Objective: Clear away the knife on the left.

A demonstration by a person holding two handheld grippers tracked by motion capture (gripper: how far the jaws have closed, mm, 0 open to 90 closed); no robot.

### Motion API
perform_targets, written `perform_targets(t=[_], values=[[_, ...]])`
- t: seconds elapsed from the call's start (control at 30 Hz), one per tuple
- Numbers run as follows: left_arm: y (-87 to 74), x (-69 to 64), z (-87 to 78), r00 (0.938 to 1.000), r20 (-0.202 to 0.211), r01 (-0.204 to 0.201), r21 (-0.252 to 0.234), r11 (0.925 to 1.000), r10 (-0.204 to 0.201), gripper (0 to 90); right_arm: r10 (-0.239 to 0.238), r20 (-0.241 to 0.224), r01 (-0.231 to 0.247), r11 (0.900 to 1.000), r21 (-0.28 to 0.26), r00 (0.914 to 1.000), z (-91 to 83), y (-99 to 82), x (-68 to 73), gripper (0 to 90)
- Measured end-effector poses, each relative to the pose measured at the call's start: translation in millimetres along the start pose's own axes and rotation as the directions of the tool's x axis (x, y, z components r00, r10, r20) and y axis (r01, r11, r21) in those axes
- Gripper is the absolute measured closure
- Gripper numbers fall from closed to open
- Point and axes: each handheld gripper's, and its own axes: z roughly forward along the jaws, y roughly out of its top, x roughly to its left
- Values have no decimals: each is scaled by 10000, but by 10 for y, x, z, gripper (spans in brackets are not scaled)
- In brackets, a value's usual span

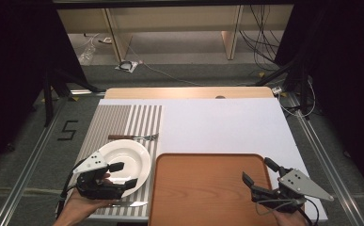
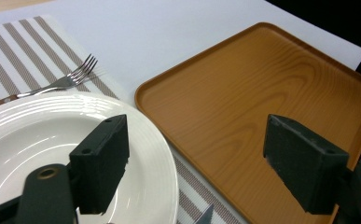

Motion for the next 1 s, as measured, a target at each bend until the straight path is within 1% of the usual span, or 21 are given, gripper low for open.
perform_targets(t=[0.1,0.2,0.27,0.33,0.5,0.63,0.73,0.83,1.0], values=[[-22,17,-15,10000,-15,-65,205,9998,66,223,0,-11,0,10000,17,10000,0,-1,1,161],[-39,25,-28,9996,-103,-262,587,9979,268,224,12,-25,-12,10000,22,10000,2,-2,1,162],[-52,31,-36,9993,-77,-369,858,9956,377,224,-7,-18,7,10000,68,10000,0,-2,2,162],[-66,38,-44,9986,-155,-480,1101,9928,500,224,2,-18,-1,9999,115,10000,0,-2,5,162],[-100,78,-86,9982,-233,-504,1581,9861,548,224,19,-53,-19,9999,111,10000,8,-6,7,163],[-130,115,-131,9976,-292,-553,2037,9775,625,227,27,-79,-26,9999,132,10000,17,-9,5,162],[-156,135,-167,9963,-427,-622,2344,9702,742,228,17,-94,-16,9999,122,10000,21,-11,5,163],[-191,159,-195,9954,-518,-646,2645,9622,811,229,36,-107,-35,9999,145,9999,23,-11,7,163],[-271,204,-253,9939,-676,-620,3153,9470,876,231,47,-133,-44,9998,189,9999,25,-14,10,164]])
